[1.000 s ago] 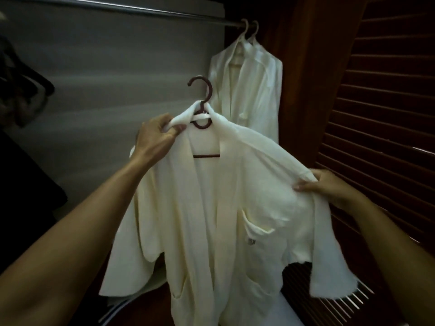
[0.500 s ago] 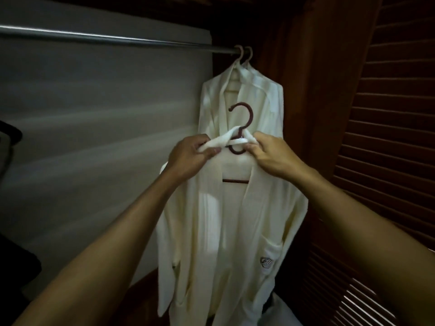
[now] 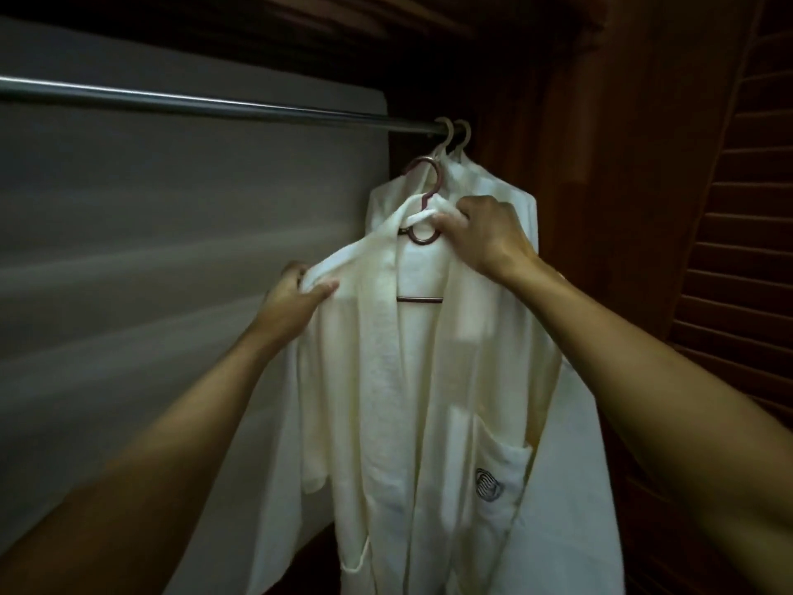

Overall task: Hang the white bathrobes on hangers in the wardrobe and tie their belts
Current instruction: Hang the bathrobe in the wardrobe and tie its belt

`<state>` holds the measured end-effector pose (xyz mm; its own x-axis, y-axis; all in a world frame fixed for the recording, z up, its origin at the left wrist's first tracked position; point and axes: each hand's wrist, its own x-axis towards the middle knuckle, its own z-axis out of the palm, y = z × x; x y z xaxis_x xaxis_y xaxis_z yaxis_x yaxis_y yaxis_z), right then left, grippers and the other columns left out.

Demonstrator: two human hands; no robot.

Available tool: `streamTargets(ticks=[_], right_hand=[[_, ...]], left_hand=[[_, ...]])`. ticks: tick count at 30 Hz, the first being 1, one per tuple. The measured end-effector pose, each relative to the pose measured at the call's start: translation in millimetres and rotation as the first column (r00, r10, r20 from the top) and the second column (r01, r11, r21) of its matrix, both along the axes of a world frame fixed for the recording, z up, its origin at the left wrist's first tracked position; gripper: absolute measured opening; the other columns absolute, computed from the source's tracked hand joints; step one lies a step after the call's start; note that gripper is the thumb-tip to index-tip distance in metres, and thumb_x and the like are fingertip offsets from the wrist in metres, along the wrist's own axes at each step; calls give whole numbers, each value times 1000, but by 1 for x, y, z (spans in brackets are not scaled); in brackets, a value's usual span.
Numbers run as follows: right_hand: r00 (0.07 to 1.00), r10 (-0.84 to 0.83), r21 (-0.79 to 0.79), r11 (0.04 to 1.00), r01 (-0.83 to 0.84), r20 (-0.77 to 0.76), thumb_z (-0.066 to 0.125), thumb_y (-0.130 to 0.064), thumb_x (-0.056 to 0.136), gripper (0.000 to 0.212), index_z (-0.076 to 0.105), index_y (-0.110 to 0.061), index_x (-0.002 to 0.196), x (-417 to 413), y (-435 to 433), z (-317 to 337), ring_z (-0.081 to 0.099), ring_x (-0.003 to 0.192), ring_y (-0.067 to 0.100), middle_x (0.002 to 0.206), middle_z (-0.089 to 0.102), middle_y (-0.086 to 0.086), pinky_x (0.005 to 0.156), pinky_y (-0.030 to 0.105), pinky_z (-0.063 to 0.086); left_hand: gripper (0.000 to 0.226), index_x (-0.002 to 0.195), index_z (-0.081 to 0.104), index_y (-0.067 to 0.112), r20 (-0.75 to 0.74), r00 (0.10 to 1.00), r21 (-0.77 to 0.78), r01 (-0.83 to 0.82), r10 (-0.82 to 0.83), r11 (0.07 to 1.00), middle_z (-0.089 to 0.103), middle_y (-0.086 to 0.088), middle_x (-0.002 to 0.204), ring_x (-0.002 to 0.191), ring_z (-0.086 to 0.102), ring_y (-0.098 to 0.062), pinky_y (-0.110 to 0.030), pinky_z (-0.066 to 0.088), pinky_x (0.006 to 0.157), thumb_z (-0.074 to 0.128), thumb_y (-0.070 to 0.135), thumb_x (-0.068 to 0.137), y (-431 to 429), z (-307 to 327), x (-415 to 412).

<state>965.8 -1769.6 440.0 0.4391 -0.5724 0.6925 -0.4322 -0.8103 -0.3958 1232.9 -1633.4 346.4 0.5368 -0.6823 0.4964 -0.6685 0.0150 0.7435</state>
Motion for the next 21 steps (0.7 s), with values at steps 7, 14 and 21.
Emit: streamTargets(ticks=[7, 14, 21], right_hand=[[990, 73, -71, 995, -65, 123, 60, -39, 101, 45, 50, -23, 60, 36, -104, 46, 52, 47, -1, 55, 47, -9, 46, 10, 35], [991, 18, -110, 994, -3, 136, 56, -51, 97, 30, 64, -24, 105, 86, -223, 91, 63, 82, 14, 92, 67, -5, 61, 26, 43], [999, 32, -53, 998, -32, -8, 56, -39, 96, 12, 57, -31, 105, 128, -294, 93, 63, 101, 25, 112, 65, 4, 79, 28, 42]], left_hand=[[53, 115, 56, 26, -148, 988, -107, -54, 38, 993, 68, 2, 109, 96, 67, -18, -34, 53, 79, 71, 64, 82, -110, 43, 36], [53, 132, 57, 25, -106, 985, -214, -157, 137, 964, 68, -3, 119, 107, 65, -24, -33, 52, 91, 72, 47, 87, -215, 81, 67], [48, 143, 59, 20, 131, 973, -89, -177, 188, 980, 60, -2, 144, 133, 54, -23, -27, 39, 111, 68, 20, 96, -283, 83, 99]])
